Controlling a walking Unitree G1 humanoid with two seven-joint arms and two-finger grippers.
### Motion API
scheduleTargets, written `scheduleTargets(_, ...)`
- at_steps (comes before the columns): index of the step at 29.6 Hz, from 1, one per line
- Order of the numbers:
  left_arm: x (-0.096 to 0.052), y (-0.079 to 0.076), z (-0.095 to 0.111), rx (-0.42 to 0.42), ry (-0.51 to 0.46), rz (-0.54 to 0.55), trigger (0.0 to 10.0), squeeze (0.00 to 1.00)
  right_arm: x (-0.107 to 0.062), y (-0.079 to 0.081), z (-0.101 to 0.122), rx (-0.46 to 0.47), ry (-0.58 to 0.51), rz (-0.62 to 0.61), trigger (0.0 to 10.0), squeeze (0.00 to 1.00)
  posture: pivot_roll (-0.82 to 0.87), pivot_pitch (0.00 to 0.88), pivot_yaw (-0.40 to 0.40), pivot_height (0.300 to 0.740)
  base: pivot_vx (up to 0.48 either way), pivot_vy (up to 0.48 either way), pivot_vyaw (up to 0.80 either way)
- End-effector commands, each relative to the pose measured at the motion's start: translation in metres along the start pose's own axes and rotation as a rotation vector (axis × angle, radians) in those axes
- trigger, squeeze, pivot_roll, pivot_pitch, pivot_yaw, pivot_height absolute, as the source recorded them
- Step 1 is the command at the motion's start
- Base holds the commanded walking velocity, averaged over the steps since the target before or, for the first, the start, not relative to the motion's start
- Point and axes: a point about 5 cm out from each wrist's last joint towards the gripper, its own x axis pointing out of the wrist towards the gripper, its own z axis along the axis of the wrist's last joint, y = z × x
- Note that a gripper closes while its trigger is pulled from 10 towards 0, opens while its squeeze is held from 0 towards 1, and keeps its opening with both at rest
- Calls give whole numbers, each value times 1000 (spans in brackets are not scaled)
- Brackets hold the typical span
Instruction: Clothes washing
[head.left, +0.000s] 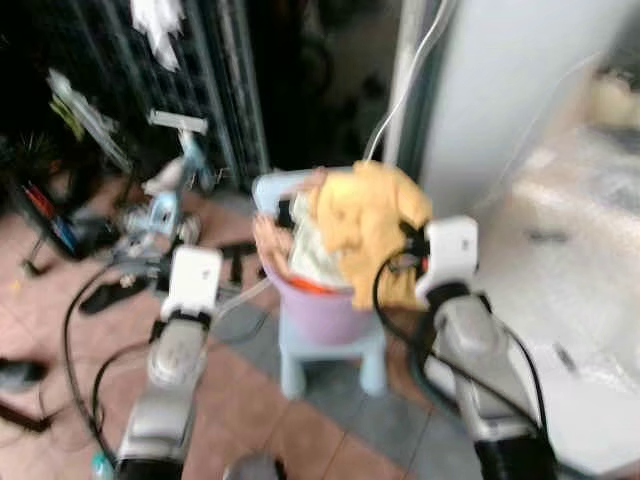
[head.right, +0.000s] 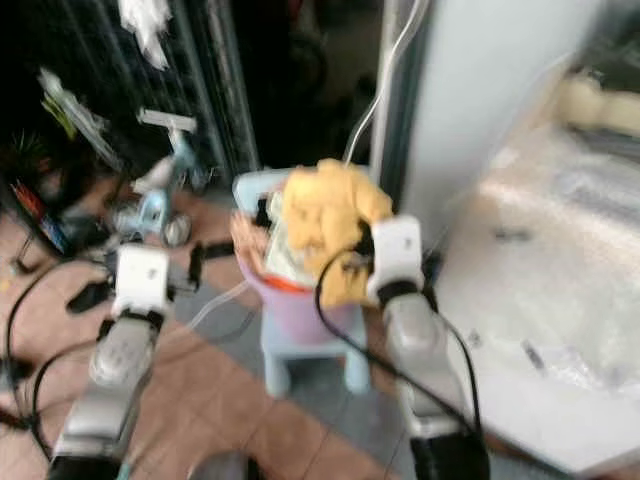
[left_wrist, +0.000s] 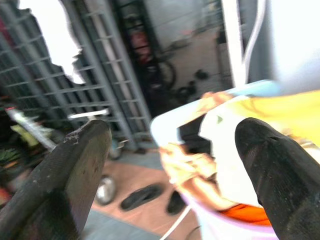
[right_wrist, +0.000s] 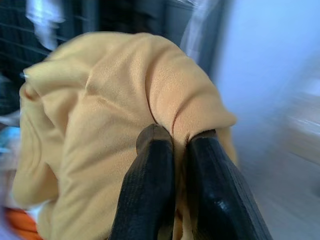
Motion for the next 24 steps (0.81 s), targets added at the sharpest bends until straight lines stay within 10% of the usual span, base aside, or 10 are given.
scheduleTargets(1, 0, 6, -2, 6, 8, 13, 10000, 0, 3, 6, 9, 5, -45, 12, 10000, 0, -27, 0, 34, 740, 0, -405, -800)
scheduleTargets(24, -3, 14, -14, -59, 88, 45, 10000, 0, -13, 1, -3, -76, -60, -27, 10000, 0, -37, 0, 58, 740, 0, -305, -370)
